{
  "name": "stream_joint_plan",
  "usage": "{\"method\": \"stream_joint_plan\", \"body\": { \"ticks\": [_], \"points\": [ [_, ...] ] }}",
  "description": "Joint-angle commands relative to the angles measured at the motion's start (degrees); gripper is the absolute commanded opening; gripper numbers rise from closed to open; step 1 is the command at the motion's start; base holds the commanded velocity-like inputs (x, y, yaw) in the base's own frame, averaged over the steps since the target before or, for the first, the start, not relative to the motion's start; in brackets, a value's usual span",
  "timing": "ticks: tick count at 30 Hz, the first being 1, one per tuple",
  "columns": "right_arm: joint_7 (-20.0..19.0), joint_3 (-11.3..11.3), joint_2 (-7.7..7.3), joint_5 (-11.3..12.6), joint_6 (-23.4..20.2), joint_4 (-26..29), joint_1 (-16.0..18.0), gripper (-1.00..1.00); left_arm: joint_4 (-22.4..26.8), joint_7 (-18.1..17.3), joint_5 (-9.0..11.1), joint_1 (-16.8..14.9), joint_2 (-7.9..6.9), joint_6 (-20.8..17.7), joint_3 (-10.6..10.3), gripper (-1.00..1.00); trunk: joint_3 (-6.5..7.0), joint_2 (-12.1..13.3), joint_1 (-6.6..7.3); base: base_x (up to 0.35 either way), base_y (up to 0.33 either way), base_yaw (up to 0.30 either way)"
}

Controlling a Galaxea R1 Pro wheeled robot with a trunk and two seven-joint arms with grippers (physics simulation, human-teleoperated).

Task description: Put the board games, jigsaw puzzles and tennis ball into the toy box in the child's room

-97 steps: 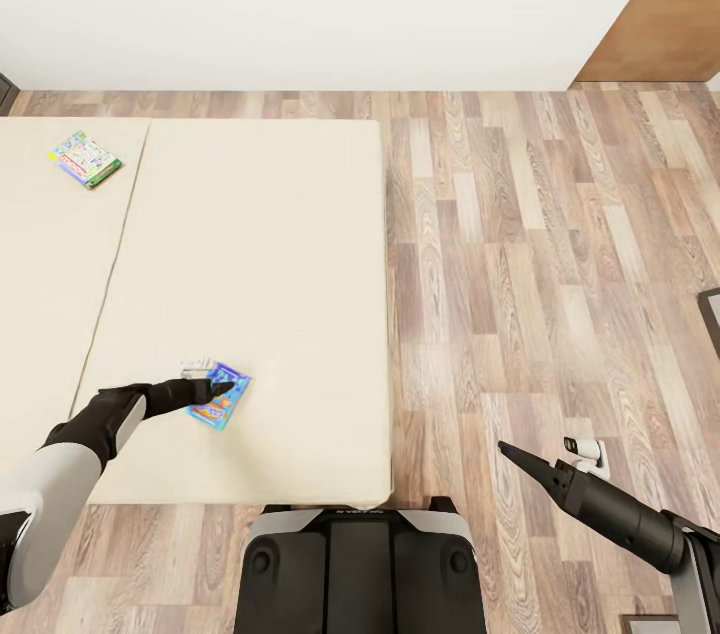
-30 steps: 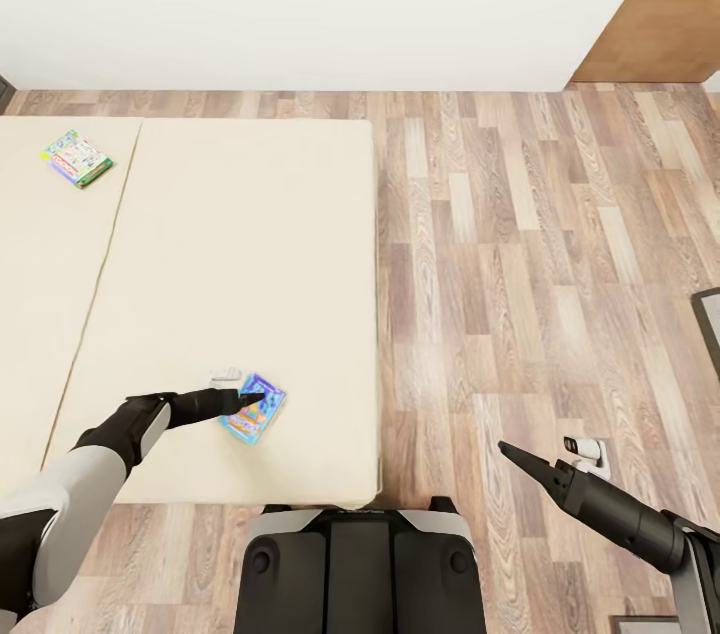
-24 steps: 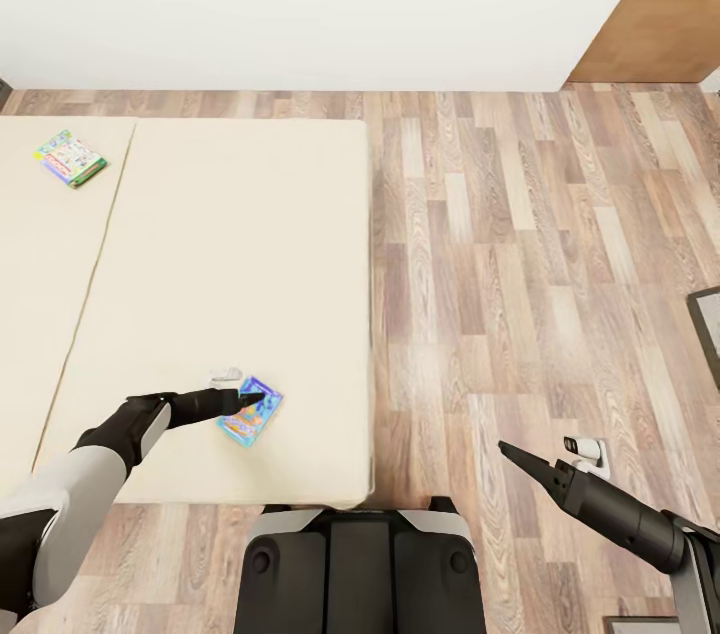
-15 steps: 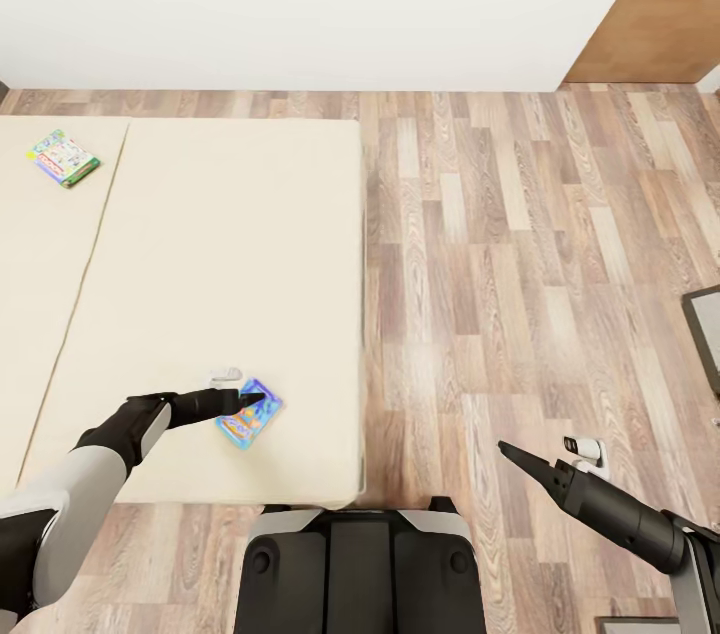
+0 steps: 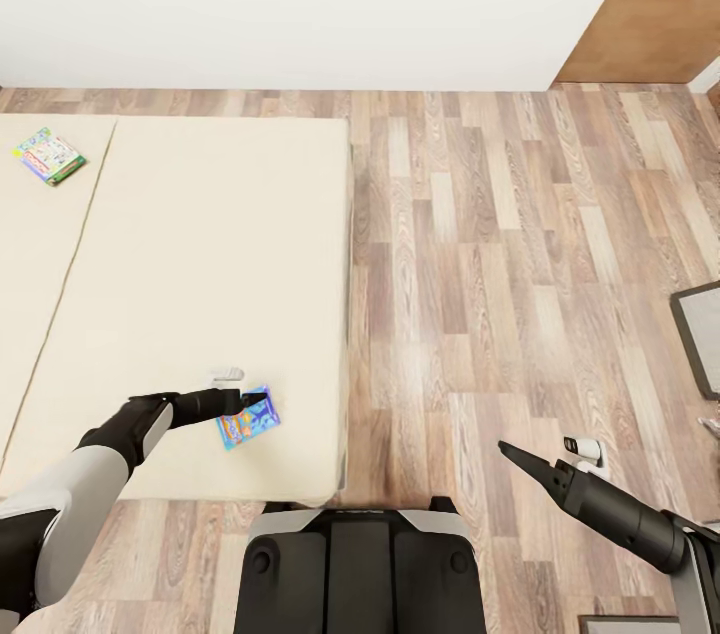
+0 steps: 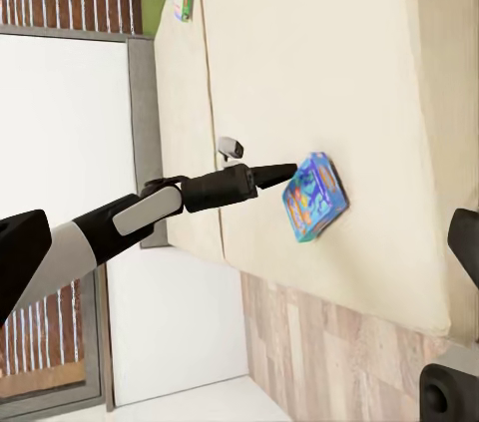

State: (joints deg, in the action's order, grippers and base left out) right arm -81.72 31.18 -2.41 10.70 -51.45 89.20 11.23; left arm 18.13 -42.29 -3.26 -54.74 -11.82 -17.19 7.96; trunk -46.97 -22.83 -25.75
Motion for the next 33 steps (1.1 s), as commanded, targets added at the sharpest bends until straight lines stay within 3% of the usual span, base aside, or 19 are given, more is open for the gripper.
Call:
{"method": "stream_joint_plan", "body": {
  "ticks": [1,13,33],
  "points": [
    [-0.11,0.02,0.00,0.11,-0.50,-0.01,0.02,1.00,0.06,-0.33,-0.35,-0.01,0.04,-0.48,0.48,1.00,-0.06,-0.08,-0.03,-0.008,-0.045,0.000],
    [-0.08,0.02,0.03,0.13,-0.50,-0.01,0.02,1.00,0.06,-0.33,-0.35,-0.01,0.04,-0.48,0.54,1.00,-0.06,-0.08,-0.03,-0.016,-0.107,0.000],
    [-0.10,0.02,0.08,0.02,-0.43,-0.06,0.02,1.00,0.08,-0.44,0.20,-0.01,-0.39,-0.61,0.85,1.00,-0.06,-0.08,-0.03,-0.001,-0.008,0.000]
  ]
}}
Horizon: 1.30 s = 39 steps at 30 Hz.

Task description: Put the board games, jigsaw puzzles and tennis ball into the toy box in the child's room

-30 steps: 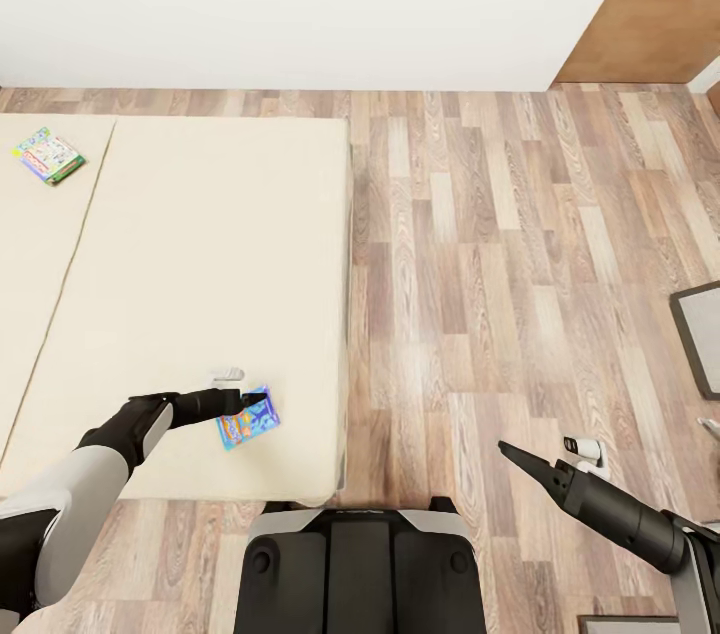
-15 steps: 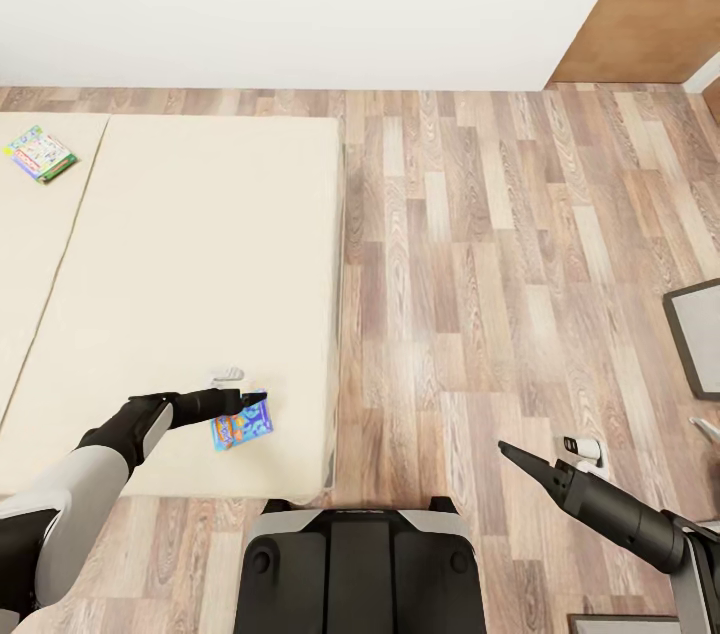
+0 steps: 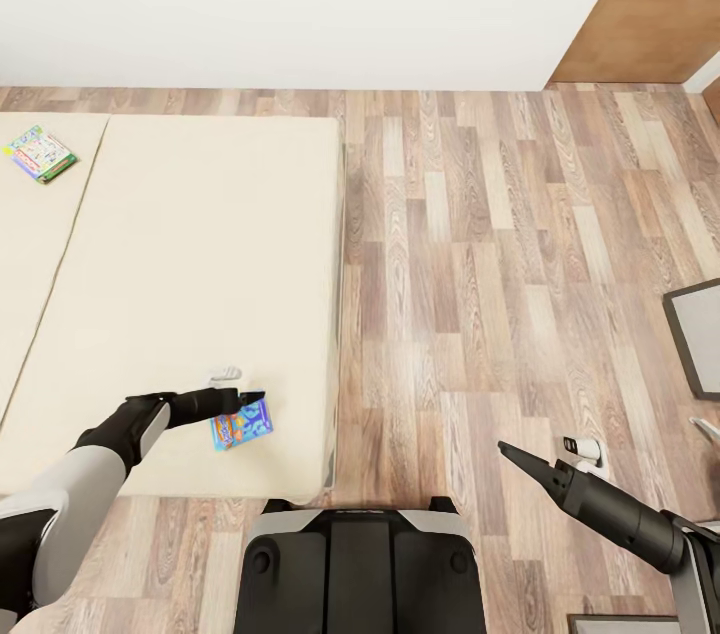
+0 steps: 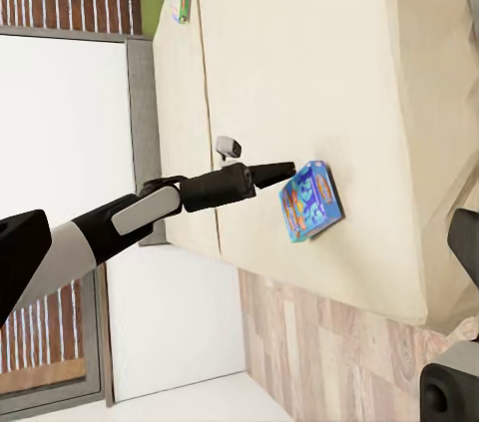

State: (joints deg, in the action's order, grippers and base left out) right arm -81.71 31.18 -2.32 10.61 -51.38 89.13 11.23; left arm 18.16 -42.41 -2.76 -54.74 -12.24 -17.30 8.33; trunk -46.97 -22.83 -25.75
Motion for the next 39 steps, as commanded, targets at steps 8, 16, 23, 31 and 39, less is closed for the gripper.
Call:
{"method": "stream_joint_plan", "body": {
  "ticks": [8,16,23,31,39],
  "points": [
    [0.30,0.02,-0.02,0.10,-0.48,0.00,0.02,1.00,1.35,-0.45,0.02,-0.02,-1.44,-2.72,0.89,1.00,-0.06,-0.09,-0.03,0.000,0.000,0.000],
    [0.48,0.02,-0.03,0.17,-0.49,0.00,0.02,1.00,3.08,-4.54,0.32,-0.02,-3.80,-4.91,2.61,1.00,-0.06,-0.09,-0.03,0.000,0.000,0.000],
    [0.50,0.01,0.00,0.19,-0.48,0.00,0.02,1.00,4.37,-7.65,0.16,0.01,-5.45,-7.03,5.24,1.00,-0.06,-0.09,-0.03,0.000,0.000,0.000],
    [0.50,-0.05,-0.03,0.13,-0.48,0.00,0.02,1.00,4.81,-8.38,0.19,0.18,-6.82,-8.65,5.72,1.00,-0.06,-0.09,-0.03,0.000,0.000,0.000],
    [0.50,-0.06,-0.05,0.11,-0.48,0.00,0.02,1.00,4.86,-8.49,0.14,0.39,-7.66,-9.57,5.73,1.00,-0.06,-0.09,-0.03,0.000,0.000,0.000]
  ]
}}
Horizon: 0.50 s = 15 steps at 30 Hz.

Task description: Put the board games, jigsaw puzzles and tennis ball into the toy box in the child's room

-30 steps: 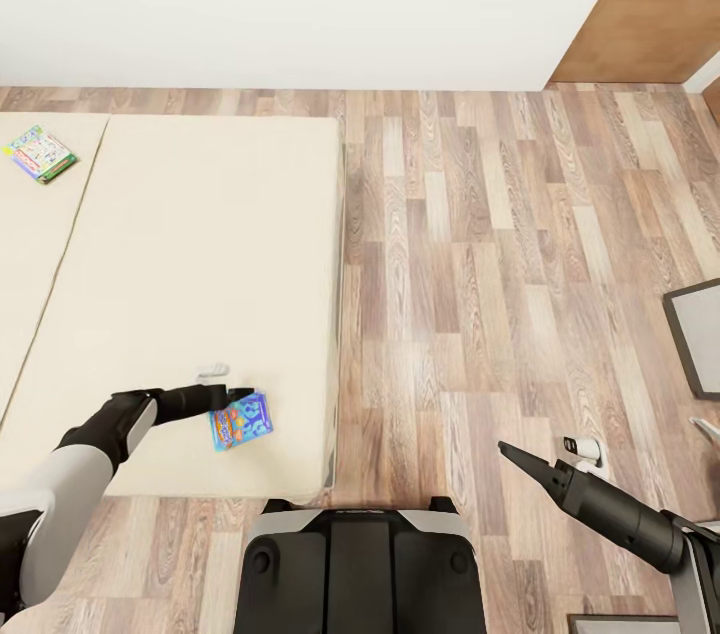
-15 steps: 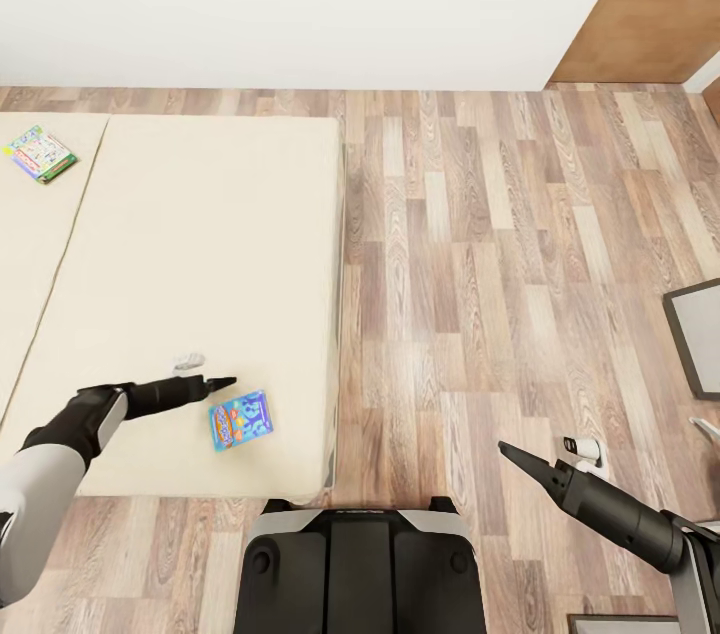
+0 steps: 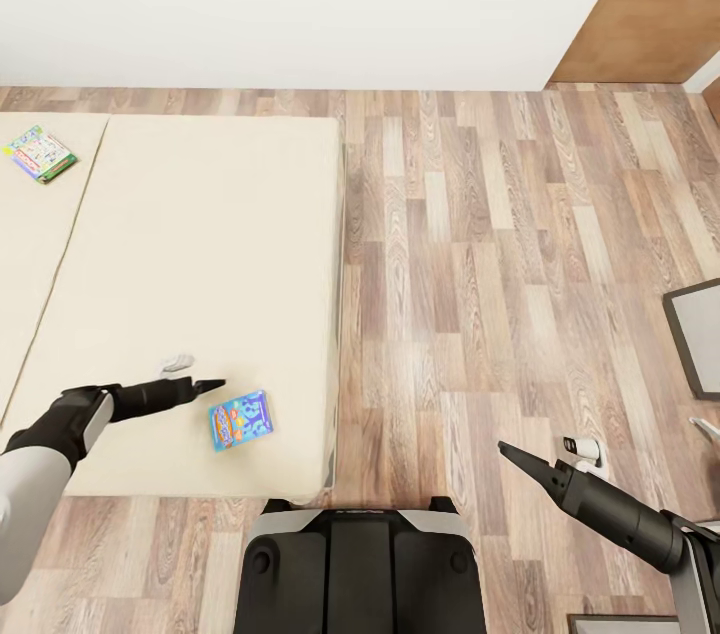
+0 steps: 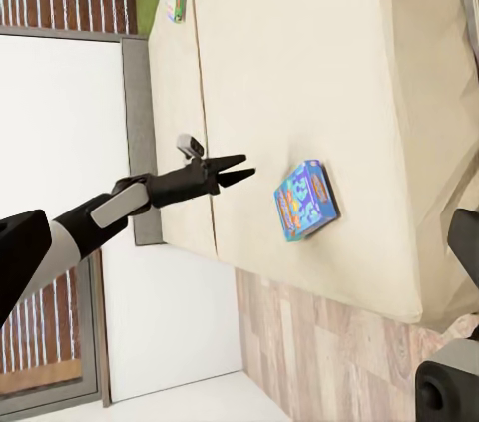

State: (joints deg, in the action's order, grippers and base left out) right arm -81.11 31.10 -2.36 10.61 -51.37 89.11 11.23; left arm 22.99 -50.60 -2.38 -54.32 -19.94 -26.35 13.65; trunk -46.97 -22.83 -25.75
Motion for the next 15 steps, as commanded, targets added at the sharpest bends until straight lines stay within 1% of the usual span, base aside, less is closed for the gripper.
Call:
{"method": "stream_joint_plan", "body": {
  "ticks": [1,5,10,15],
  "points": [
    [-0.10,0.02,-0.01,0.11,-0.49,0.01,0.02,1.00,0.03,-0.30,-0.25,0.01,-0.06,-0.67,0.41,1.00,-0.06,-0.09,-0.03,0.000,0.000,0.000],
    [-0.10,0.02,-0.01,0.11,-0.49,0.01,0.02,1.00,0.01,-0.20,-0.32,0.18,-0.22,-1.15,0.36,1.00,-0.06,-0.09,-0.03,0.000,0.000,0.000],
    [-0.10,0.02,0.03,0.11,-0.49,0.01,0.02,1.00,-0.25,0.46,-0.61,0.28,0.08,-1.27,0.23,1.00,-0.06,-0.09,-0.03,0.000,0.000,0.000],
    [-0.10,0.02,0.00,0.11,-0.49,0.01,0.02,1.00,-0.83,2.35,-0.74,0.33,0.62,-1.32,0.05,1.00,-0.06,-0.09,-0.03,0.000,0.000,0.000]
  ]
}}
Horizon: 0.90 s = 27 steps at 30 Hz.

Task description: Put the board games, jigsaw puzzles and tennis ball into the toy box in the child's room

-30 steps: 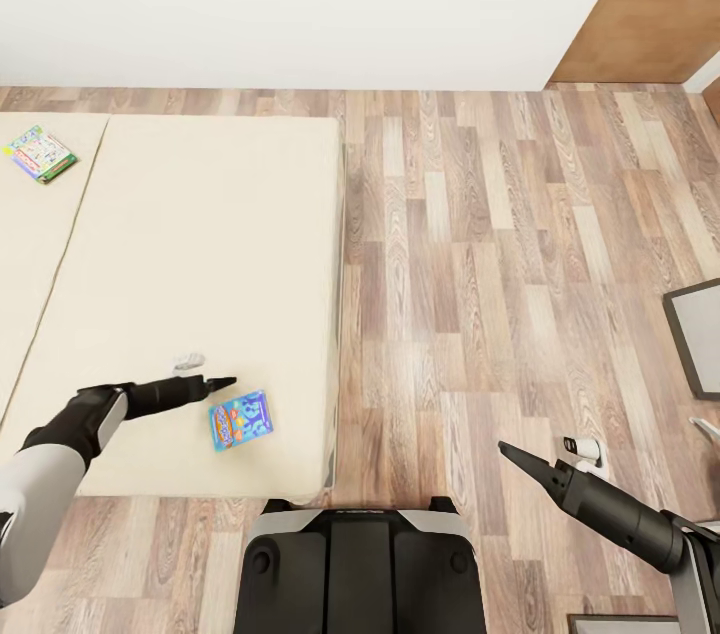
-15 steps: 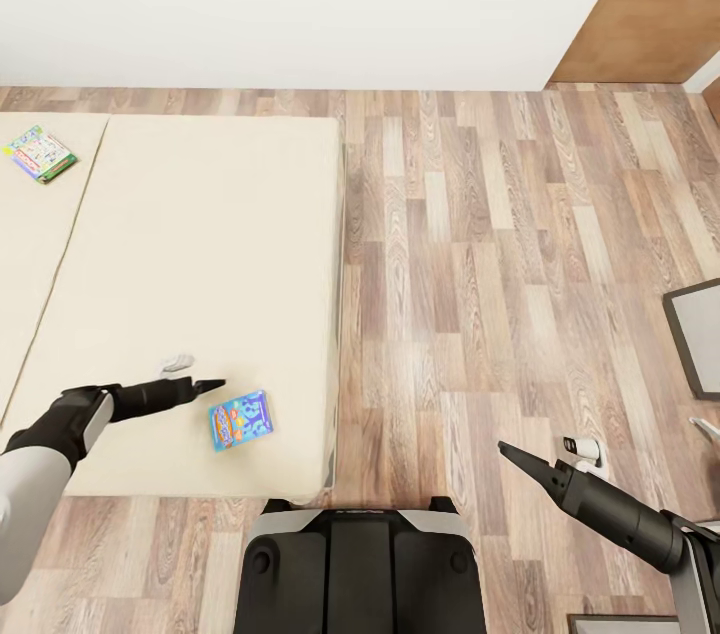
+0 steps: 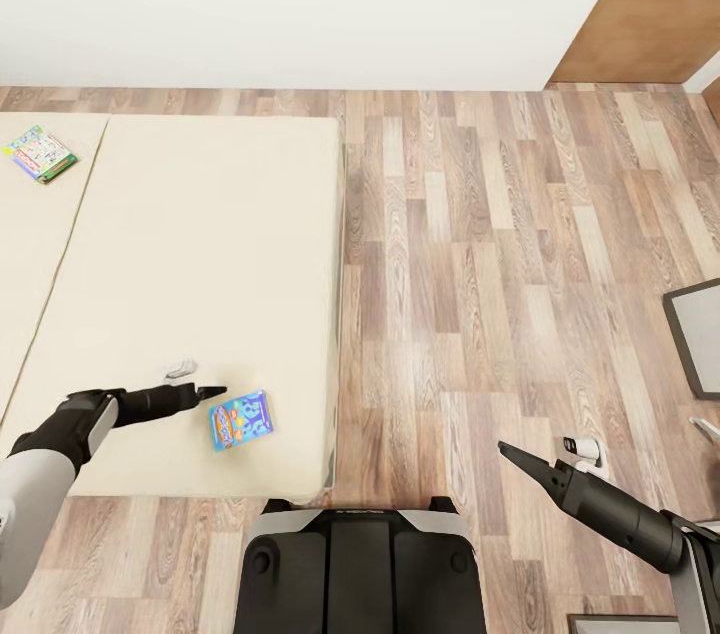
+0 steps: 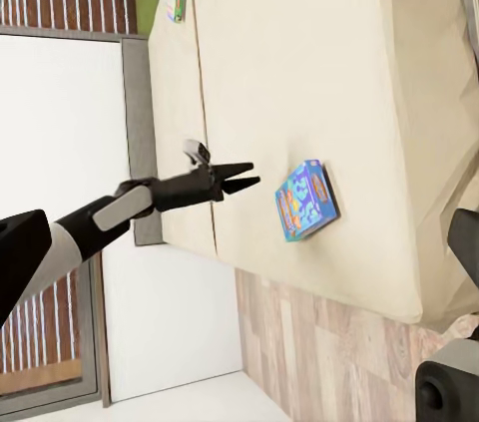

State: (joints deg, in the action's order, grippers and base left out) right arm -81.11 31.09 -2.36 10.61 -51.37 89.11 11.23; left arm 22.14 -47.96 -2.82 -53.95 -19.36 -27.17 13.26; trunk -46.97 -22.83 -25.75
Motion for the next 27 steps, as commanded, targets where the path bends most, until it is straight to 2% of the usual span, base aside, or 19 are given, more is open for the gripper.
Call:
{"method": "stream_joint_plan", "body": {
  "ticks": [1,9,17,20,27],
  "points": [
    [-0.10,0.02,-0.01,0.11,-0.49,0.01,0.02,1.00,-0.26,0.92,-0.31,-0.01,0.55,-0.52,0.42,1.00,-0.06,-0.09,-0.03,0.000,0.000,0.000],
    [-0.10,0.04,-0.02,0.11,-0.49,0.01,0.02,1.00,-0.80,7.17,-0.35,0.06,2.91,-0.59,0.37,1.00,-0.06,-0.09,-0.03,0.000,0.000,0.000],
    [-0.10,0.10,-0.03,0.11,-0.49,0.01,0.02,1.00,-1.42,8.61,-0.41,0.07,3.90,-0.60,0.32,1.00,-0.06,-0.09,-0.03,0.000,0.000,0.000],
    [0.01,0.07,-0.02,0.11,-0.55,0.01,0.02,1.00,-2.22,8.83,-0.50,0.08,4.74,-0.60,0.28,1.00,-0.06,-0.09,-0.03,0.000,0.000,0.000],
    [0.07,0.11,-0.04,0.11,-0.57,0.01,0.02,1.00,-2.35,8.85,-0.51,0.13,4.85,-0.60,0.26,1.00,-0.06,-0.09,-0.03,0.000,0.000,0.000]
  ]
}}
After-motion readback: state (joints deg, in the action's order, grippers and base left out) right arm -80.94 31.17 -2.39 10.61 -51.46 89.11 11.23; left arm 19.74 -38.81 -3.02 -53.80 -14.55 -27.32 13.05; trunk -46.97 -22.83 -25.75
